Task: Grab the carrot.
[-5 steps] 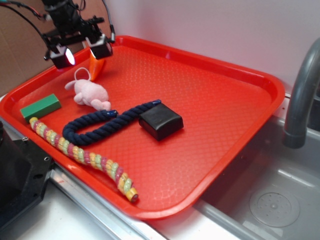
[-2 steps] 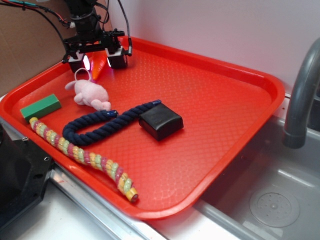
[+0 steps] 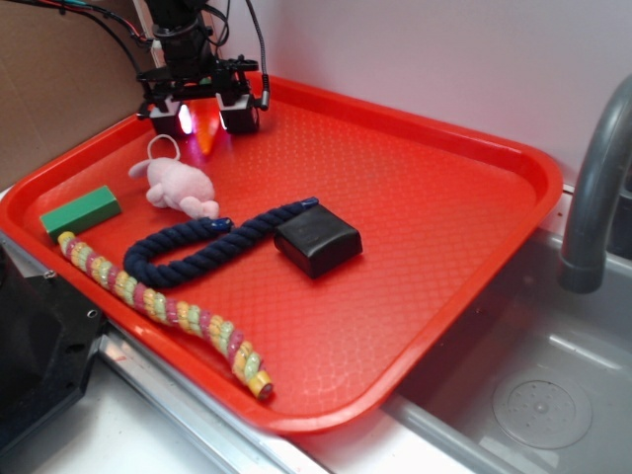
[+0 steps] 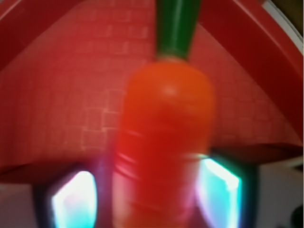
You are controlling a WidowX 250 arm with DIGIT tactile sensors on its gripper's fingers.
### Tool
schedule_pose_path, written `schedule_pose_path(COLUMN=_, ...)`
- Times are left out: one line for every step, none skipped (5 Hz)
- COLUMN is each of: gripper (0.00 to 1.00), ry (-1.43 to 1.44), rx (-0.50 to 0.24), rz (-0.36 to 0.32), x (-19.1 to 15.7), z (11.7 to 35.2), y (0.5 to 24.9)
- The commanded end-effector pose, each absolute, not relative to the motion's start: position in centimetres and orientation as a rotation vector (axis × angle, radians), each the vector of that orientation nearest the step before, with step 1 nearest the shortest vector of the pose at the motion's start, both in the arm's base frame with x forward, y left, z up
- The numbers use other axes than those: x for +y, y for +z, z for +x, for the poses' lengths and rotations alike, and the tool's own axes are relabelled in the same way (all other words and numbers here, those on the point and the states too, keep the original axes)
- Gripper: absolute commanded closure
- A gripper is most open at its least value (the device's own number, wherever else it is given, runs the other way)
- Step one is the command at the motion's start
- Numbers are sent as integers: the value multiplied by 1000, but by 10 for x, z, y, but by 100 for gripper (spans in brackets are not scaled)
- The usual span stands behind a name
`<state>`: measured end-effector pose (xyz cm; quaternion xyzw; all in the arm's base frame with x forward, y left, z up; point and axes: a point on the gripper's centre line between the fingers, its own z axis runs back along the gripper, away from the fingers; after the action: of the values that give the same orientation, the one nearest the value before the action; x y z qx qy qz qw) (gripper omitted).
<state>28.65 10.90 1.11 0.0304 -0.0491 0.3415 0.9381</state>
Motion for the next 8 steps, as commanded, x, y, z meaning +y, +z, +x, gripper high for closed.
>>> schedule_pose_path(gripper=100, ry=677, rx=-73, rz=61, x=107, z=279, y=4)
schedule_pose_path(gripper=100, ry=640, rx=-59, rz=59, x=105, z=277, y=11)
schedule_pose_path(gripper=100, ry=512, rx=-85, rz=16, x=95, z=264, y=48)
schedule_pose_path(gripper=100, ry=295, rx=-122, rz=-33, x=70, z=232, y=97)
schedule_pose_path(gripper=100, ry=152, rx=-152, rz=5, x=45, z=198, y=145)
schedule_pose_path(gripper=100, ry=75, rx=-208, rz=-56, x=38, z=187, y=194)
schedule_pose_path(gripper=100, ry=-7, rx=-227, rz=-101, x=36, z=191, y=243)
schedule_pose_path(gripper=100, ry=-33, rx=-178, rz=-128, x=25, z=203, y=256)
